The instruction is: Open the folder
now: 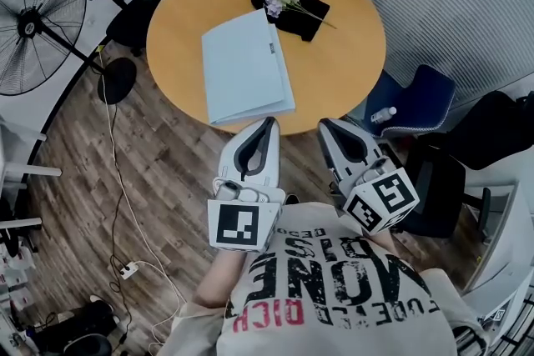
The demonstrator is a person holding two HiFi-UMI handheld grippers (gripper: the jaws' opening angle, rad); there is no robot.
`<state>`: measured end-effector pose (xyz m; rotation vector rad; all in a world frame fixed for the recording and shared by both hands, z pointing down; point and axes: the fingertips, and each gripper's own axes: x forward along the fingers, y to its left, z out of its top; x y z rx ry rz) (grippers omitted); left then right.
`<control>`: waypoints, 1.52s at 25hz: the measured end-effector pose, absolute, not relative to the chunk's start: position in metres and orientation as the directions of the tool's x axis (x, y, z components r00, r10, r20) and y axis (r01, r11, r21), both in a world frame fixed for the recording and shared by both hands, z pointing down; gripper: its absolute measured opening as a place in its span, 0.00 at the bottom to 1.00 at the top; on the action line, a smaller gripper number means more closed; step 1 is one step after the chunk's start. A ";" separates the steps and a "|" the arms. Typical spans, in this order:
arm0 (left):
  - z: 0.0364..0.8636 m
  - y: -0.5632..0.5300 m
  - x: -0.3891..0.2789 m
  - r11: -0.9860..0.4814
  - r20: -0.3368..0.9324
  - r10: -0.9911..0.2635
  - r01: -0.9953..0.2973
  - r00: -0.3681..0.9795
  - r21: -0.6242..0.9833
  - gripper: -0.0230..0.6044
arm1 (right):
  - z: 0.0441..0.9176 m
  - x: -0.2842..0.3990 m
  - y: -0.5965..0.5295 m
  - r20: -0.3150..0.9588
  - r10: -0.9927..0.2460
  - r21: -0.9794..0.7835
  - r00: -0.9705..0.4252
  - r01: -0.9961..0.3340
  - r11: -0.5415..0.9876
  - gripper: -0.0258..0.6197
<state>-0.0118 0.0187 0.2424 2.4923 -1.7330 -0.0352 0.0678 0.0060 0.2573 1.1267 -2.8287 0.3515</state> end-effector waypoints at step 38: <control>0.242 0.016 -0.026 -0.360 0.017 -0.931 -0.927 0.364 0.100 0.05 | 0.258 0.059 0.004 0.162 -0.687 -0.165 -0.708 -0.706 0.689 0.06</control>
